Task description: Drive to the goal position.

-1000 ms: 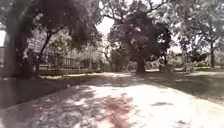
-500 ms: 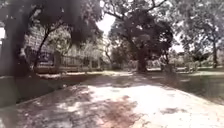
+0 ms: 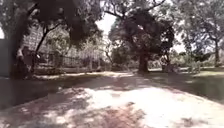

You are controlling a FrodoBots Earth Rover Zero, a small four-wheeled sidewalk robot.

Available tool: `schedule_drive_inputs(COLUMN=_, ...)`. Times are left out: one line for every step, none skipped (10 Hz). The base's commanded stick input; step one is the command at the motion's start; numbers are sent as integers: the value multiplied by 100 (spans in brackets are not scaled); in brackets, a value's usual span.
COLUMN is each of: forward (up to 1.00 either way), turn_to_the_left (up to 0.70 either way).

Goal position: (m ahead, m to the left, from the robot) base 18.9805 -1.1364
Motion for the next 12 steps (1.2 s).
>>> schedule_drive_inputs(forward=70, turn_to_the_left=0)
schedule_drive_inputs(forward=70, turn_to_the_left=0)
schedule_drive_inputs(forward=70, turn_to_the_left=0)
schedule_drive_inputs(forward=70, turn_to_the_left=0)
schedule_drive_inputs(forward=70, turn_to_the_left=0)
schedule_drive_inputs(forward=70, turn_to_the_left=0)
schedule_drive_inputs(forward=70, turn_to_the_left=0)
schedule_drive_inputs(forward=70, turn_to_the_left=0)
schedule_drive_inputs(forward=70, turn_to_the_left=0)
schedule_drive_inputs(forward=70, turn_to_the_left=0)
schedule_drive_inputs(forward=70, turn_to_the_left=0)
schedule_drive_inputs(forward=70, turn_to_the_left=0)
